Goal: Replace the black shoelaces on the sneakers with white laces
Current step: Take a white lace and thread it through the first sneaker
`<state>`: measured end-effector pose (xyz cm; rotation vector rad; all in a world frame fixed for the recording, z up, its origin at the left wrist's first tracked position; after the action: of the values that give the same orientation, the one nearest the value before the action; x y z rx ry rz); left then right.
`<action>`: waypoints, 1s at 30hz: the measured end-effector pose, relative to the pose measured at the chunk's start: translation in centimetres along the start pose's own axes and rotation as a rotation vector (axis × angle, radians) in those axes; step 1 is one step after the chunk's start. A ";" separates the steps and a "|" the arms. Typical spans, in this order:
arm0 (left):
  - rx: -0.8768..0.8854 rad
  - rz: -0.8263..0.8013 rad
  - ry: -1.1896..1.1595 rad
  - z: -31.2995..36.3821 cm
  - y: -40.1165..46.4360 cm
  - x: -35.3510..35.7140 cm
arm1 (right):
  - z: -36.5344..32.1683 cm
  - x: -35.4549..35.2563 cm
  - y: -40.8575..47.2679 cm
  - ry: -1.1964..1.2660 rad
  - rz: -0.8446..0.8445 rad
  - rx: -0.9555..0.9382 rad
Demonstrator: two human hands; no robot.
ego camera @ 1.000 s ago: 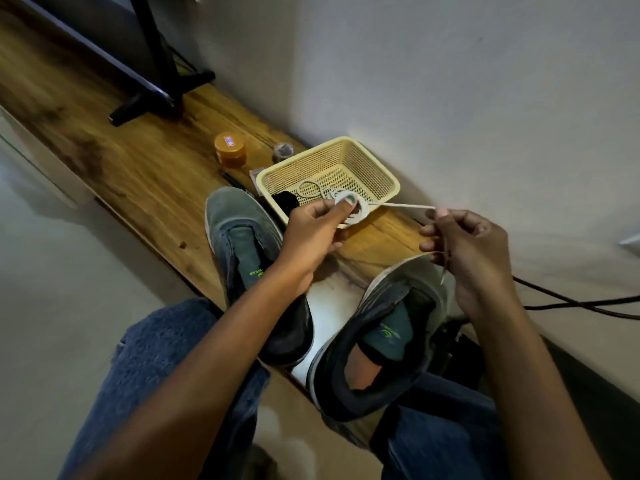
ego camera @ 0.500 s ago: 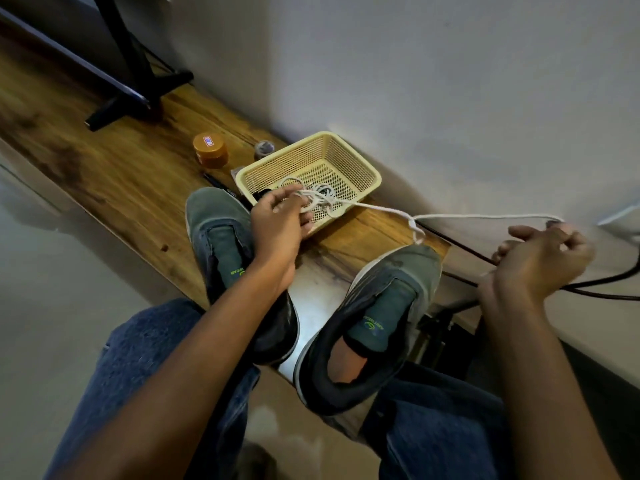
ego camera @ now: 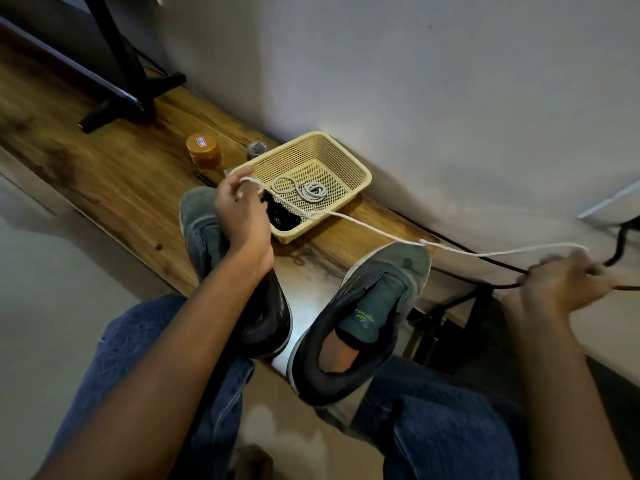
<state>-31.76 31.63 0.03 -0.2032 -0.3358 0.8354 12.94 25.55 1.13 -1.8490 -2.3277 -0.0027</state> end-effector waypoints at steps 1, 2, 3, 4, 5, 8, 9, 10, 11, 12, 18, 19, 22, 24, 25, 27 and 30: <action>0.070 -0.086 0.061 0.4 -0.6 0.8 | 0.3 1.0 -0.6 -0.104 -0.112 0.054; 0.140 -0.176 0.136 0.8 -1.4 1.7 | 1.0 2.0 -1.3 -0.202 -0.231 0.088; 0.205 -0.270 0.236 0.8 -2.2 2.5 | 1.4 3.1 -2.5 -0.279 -0.354 0.082; 0.254 -0.365 0.350 0.6 -3.2 3.2 | 1.2 3.8 -4.2 -0.352 -0.450 0.044; 0.288 -0.437 0.475 0.0 -4.1 3.4 | 0.8 4.2 -5.6 -0.419 -0.521 -0.028; 0.389 -0.494 0.753 -1.1 -6.6 2.0 | -0.4 3.8 -10.0 -0.493 -0.721 -0.212; 0.447 -0.484 0.811 -0.7 -7.5 1.5 | -0.8 3.4 -11.5 -0.496 -0.803 -0.232; 0.496 -0.493 0.843 -0.4 -8.6 1.0 | -1.2 2.8 -12.9 -0.496 -0.875 -0.248; 0.539 -0.535 0.843 -0.1 -9.7 0.9 | -2.0 2.4 -14.1 -0.489 -0.939 -0.263; 0.577 -0.619 0.835 0.2 -11.4 1.1 | -2.8 2.1 -15.4 -0.495 -1.004 -0.281; 0.598 -1.020 0.818 0.5 -19.4 4.1 | -9.3 2.4 -19.9 -0.555 -1.226 -0.423; 0.555 -1.024 0.738 1.7 -19.9 4.3 | -10.7 2.5 -20.0 -0.546 -1.213 -0.442; 0.455 -1.027 0.598 5.1 -20.5 4.6 | -15.1 2.8 -19.0 -0.506 -1.086 -0.500; 0.433 -1.054 0.573 7.0 -20.8 4.9 | -17.3 2.6 -17.7 -0.483 -0.995 -0.503; 0.424 -1.072 0.563 7.9 -21.0 4.8 | -18.0 2.4 -16.9 -0.462 -0.942 -0.493; 0.409 -1.091 0.545 9.2 -21.0 4.6 | -19.3 1.5 -14.8 -0.396 -0.815 -0.460; 0.404 -1.074 0.524 10.7 -20.0 4.1 | -20.6 -1.0 -11.9 -0.286 -0.635 -0.372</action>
<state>-19.33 22.04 16.91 0.1458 0.2317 -0.2360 4.34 19.65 22.56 -1.1996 -3.2004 -0.2835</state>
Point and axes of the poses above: each hand's wrist, its own y-axis towards the middle knuckle, its own x-axis out of the palm, z = x × y, the point moved 9 cm from there along y, towards the middle knuckle, and after that the axes turned 6 degrees about z, right-handed, at the moved point
